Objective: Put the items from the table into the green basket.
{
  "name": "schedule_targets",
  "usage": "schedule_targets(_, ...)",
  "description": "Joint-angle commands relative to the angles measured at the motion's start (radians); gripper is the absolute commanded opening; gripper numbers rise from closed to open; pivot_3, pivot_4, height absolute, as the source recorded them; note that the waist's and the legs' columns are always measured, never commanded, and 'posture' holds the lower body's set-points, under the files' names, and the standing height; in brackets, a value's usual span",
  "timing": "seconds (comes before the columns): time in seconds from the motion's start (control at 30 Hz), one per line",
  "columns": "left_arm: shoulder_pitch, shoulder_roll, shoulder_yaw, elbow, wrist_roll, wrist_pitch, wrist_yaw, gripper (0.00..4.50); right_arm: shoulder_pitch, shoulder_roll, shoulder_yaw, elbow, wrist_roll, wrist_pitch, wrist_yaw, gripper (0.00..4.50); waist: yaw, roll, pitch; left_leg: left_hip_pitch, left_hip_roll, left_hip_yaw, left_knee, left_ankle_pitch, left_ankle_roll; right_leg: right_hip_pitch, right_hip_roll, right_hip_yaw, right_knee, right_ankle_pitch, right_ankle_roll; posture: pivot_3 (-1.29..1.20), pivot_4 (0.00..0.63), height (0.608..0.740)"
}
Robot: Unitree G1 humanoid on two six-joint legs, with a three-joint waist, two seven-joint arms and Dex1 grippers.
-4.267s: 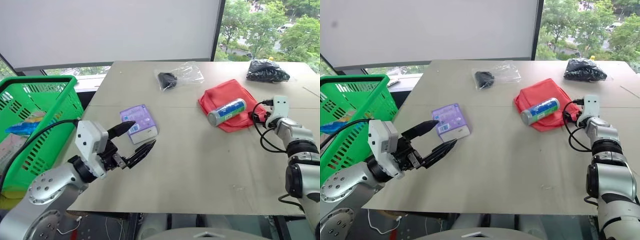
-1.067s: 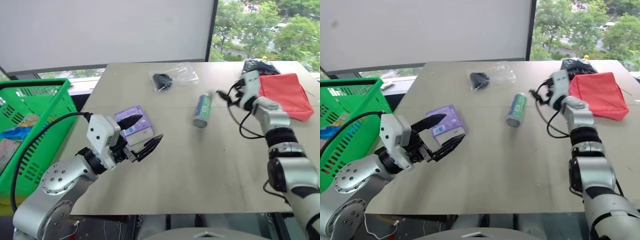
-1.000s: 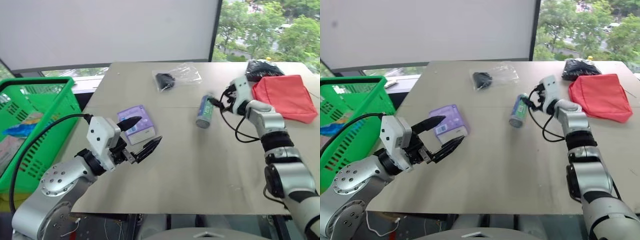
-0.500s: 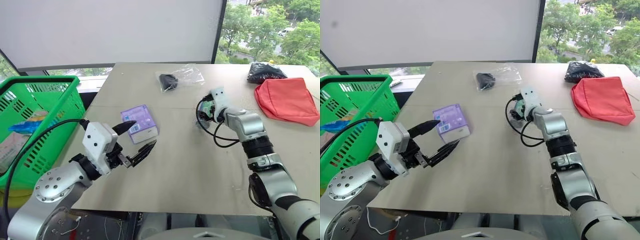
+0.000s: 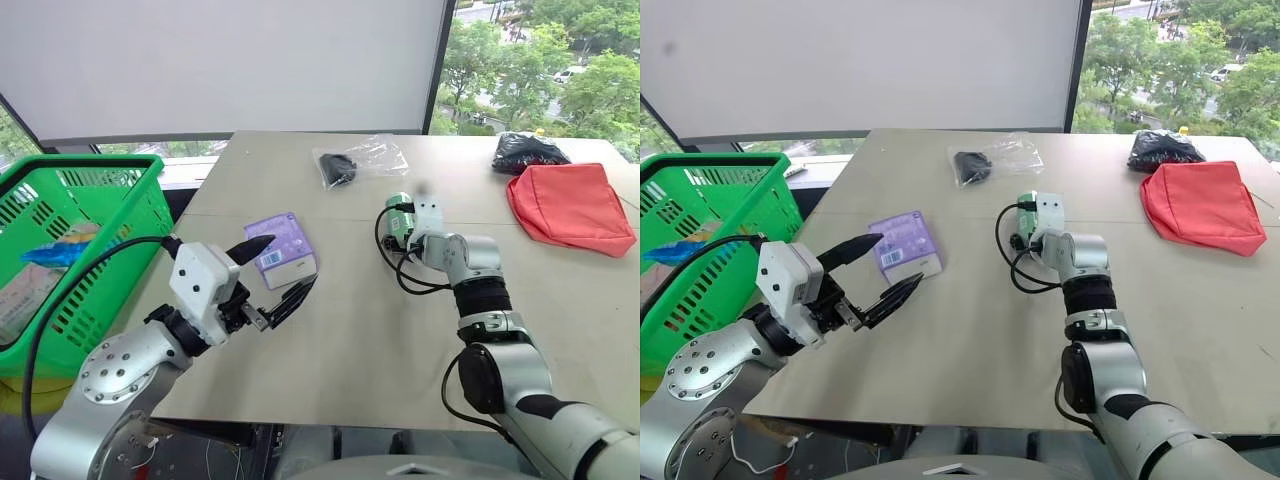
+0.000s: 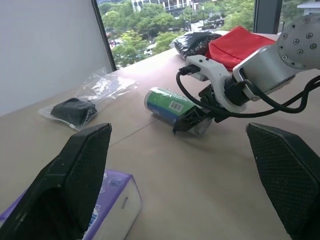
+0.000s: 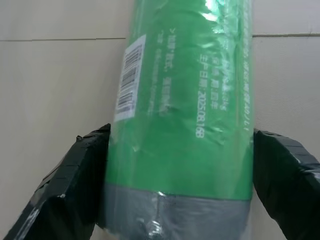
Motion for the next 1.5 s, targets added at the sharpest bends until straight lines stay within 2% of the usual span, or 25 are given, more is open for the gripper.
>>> schedule_targets(0.03, -0.017, 0.005, 0.020, 0.003, 0.006, -0.021, -0.003, 4.50, 0.010, -0.005, 0.030, 0.046, -0.014, -0.058, 0.008, 3.45, -0.003, 0.000, 0.000, 0.000, 0.000, 0.000, 0.000, 0.000, 0.000, 0.000, 0.000, 0.000, 0.000, 0.000, 0.000, 0.17, 0.000, 0.740)
schedule_targets(0.1, -0.022, 0.008, 0.022, 0.009, 0.007, -0.021, -0.008, 4.50, 0.013, -0.024, 0.070, 0.052, -0.039, -0.112, 0.028, 2.64, -0.006, 0.000, 0.000, 0.000, 0.000, 0.001, 0.000, 0.000, 0.000, 0.000, 0.000, 0.001, 0.000, 0.000, 0.000, 0.16, 0.000, 0.740)
schedule_targets(0.2, -0.031, 0.011, 0.023, 0.021, 0.008, -0.017, -0.013, 4.50, 0.028, -0.050, 0.129, 0.050, -0.068, -0.202, 0.074, 2.07, -0.011, 0.001, 0.000, 0.001, 0.000, 0.002, 0.000, 0.000, 0.000, 0.000, 0.000, 0.001, 0.000, -0.001, -0.002, 0.16, 0.000, 0.740)
schedule_targets(0.37, -0.061, -0.029, 0.024, 0.039, -0.032, 0.029, 0.047, 4.50, 0.051, -0.085, 0.152, -0.009, -0.049, -0.377, 0.176, 2.01, -0.016, 0.002, 0.002, 0.000, 0.001, 0.001, 0.000, 0.000, 0.000, 0.000, 0.001, 0.000, 0.000, 0.000, 0.000, 0.15, 0.000, 0.740)
schedule_targets(0.5, -0.130, -0.140, 0.027, 0.047, -0.170, 0.089, 0.169, 4.50, 0.100, -0.103, 0.159, -0.148, 0.044, -0.526, 0.387, 2.01, -0.016, 0.004, 0.005, -0.004, 0.000, 0.001, 0.000, 0.000, 0.000, -0.003, 0.000, 0.000, 0.000, 0.001, 0.001, 0.13, 0.000, 0.740)
schedule_targets(0.6, -0.170, -0.193, 0.041, 0.062, -0.290, 0.118, 0.225, 4.50, 0.162, -0.136, 0.233, -0.309, 0.110, -0.594, 0.610, 2.01, -0.024, 0.004, 0.006, -0.006, 0.000, 0.000, 0.000, 0.000, 0.000, -0.004, 0.000, 0.000, -0.001, 0.001, 0.001, 0.11, 0.000, 0.740)
schedule_targets(0.67, -0.205, -0.221, 0.046, 0.082, -0.385, 0.132, 0.261, 4.50, 0.184, -0.151, 0.275, -0.381, 0.114, -0.645, 0.680, 2.01, -0.029, 0.004, 0.006, -0.006, 0.000, -0.001, 0.000, 0.000, 0.000, -0.004, 0.000, 0.000, 0.000, 0.001, 0.001, 0.11, 0.000, 0.740)
schedule_targets(0.83, -0.295, -0.253, 0.025, 0.149, -0.495, 0.155, 0.347, 4.50, 0.206, -0.195, 0.409, -0.445, 0.010, -0.892, 0.776, 2.01, -0.026, 0.004, 0.006, -0.005, 0.000, -0.004, 0.000, 0.000, 0.000, -0.003, 0.001, -0.002, 0.000, 0.001, 0.001, 0.09, 0.000, 0.740)
schedule_targets(0.97, -0.368, -0.289, 0.018, 0.185, -0.549, 0.133, 0.400, 4.50, 0.207, -0.192, 0.460, -0.435, -0.017, -1.057, 0.818, 2.01, -0.024, 0.002, 0.007, -0.005, 0.000, -0.006, 0.003, 0.000, -0.001, -0.001, 0.001, -0.005, 0.000, 0.001, 0.001, 0.09, 0.000, 0.740)
schedule_targets(1.2, -0.427, -0.316, -0.012, 0.206, -0.561, 0.114, 0.418, 4.50, 0.205, -0.195, 0.495, -0.408, -0.036, -1.161, 0.847, 2.01, -0.024, 0.001, 0.007, -0.005, -0.002, -0.007, 0.003, 0.001, -0.003, -0.001, 0.001, -0.005, -0.001, 0.001, 0.001, 0.08, 0.000, 0.740)
schedule_targets(1.37, -0.416, -0.306, -0.022, 0.193, -0.561, 0.114, 0.412, 2.25, 0.200, -0.200, 0.490, -0.403, -0.042, -1.153, 0.830, 2.00, -0.024, 0.001, 0.007, -0.005, -0.001, -0.007, 0.002, 0.001, -0.003, -0.001, 0.000, -0.005, 0.000, 0.001, 0.000, 0.08, 0.000, 0.740)
schedule_targets(1.43, -0.414, -0.306, -0.016, 0.194, -0.560, 0.111, 0.420, 1.94, 0.199, -0.204, 0.487, -0.402, -0.049, -1.143, 0.822, 2.00, -0.024, 0.001, 0.007, -0.005, -0.001, -0.008, 0.002, 0.001, -0.003, -0.001, 0.001, -0.006, 0.000, 0.001, 0.000, 0.08, 0.000, 0.740)
schedule_targets(1.5, -0.418, -0.299, -0.007, 0.197, -0.548, 0.106, 0.426, 1.87, 0.197, -0.210, 0.487, -0.401, -0.056, -1.125, 0.819, 2.97, -0.024, 0.001, 0.007, -0.005, -0.002, -0.007, 0.002, 0.001, -0.003, -0.001, 0.001, -0.005, 0.000, 0.001, 0.000, 0.08, 0.000, 0.740)
